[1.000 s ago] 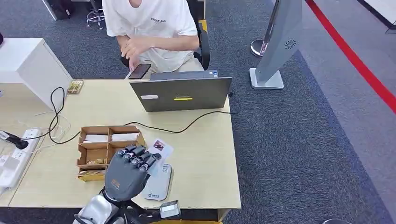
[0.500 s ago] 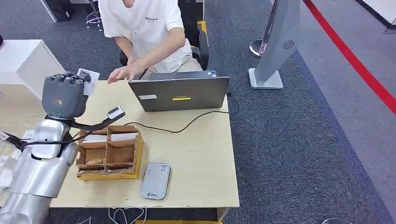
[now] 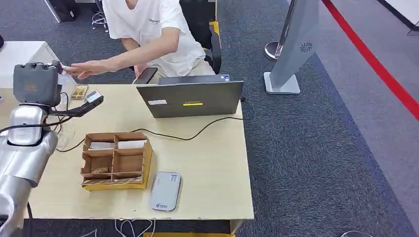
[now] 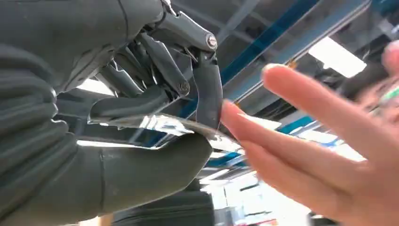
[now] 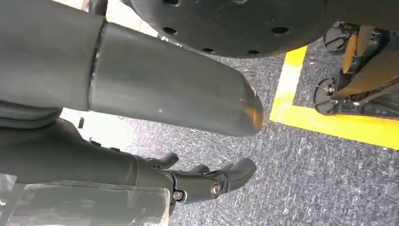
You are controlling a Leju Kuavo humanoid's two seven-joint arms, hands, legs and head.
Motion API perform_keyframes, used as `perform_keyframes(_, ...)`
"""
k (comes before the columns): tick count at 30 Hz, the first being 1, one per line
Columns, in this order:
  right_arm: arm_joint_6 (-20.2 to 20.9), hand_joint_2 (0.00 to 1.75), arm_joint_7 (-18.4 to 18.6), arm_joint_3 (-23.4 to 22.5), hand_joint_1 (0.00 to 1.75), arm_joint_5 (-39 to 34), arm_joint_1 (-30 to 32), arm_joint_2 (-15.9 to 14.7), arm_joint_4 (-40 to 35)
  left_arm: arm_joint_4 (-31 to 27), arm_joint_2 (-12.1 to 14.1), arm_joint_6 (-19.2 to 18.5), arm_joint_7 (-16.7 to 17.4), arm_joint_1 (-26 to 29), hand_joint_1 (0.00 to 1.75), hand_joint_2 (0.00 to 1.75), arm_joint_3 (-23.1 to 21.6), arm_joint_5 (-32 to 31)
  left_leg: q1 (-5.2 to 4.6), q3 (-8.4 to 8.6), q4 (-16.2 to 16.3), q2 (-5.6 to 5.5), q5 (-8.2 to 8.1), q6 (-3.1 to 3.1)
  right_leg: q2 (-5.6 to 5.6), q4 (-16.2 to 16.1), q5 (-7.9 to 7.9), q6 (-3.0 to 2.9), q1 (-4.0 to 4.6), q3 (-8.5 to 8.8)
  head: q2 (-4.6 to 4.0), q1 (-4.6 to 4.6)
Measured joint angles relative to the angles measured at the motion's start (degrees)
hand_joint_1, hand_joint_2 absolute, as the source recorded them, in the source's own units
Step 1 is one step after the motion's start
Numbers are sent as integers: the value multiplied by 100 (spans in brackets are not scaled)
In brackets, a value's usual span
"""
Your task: Pass the card to the sensor for recognition and then transmit it.
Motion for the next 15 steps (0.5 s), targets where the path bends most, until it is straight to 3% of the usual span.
perform_keyframes(4, 9, 0, 92, 0, 0, 15, -2, -9, 0, 603, 101, 0, 118, -289, 175, 175, 2, -2, 1, -1, 0, -4, 1, -2, -1, 3, -1, 0, 0, 0, 0, -2)
perform_keyframes(5, 9, 175, 107, 0, 0, 22, -1, -13, 0, 709, 114, 2, 129, -315, 0, 175, 2, -2, 1, -2, -1, -4, 1, -2, -1, 3, -1, 0, 0, 0, 0, -2)
perform_keyframes(11, 7, 175, 85, 0, 0, 76, 4, -15, 0, 983, 160, 4, 155, -327, 0, 175, 2, 2, -2, -9, -1, -5, 0, -1, 0, 3, -2, 1, 0, -5, 0, -2)
perform_keyframes(15, 7, 175, 15, 0, 0, 109, 7, -17, 0, 983, 173, 11, -76, -268, 0, 175, 11, 26, -2, -10, -1, -5, 0, -1, -1, 2, -1, 1, 0, -5, 0, -2)
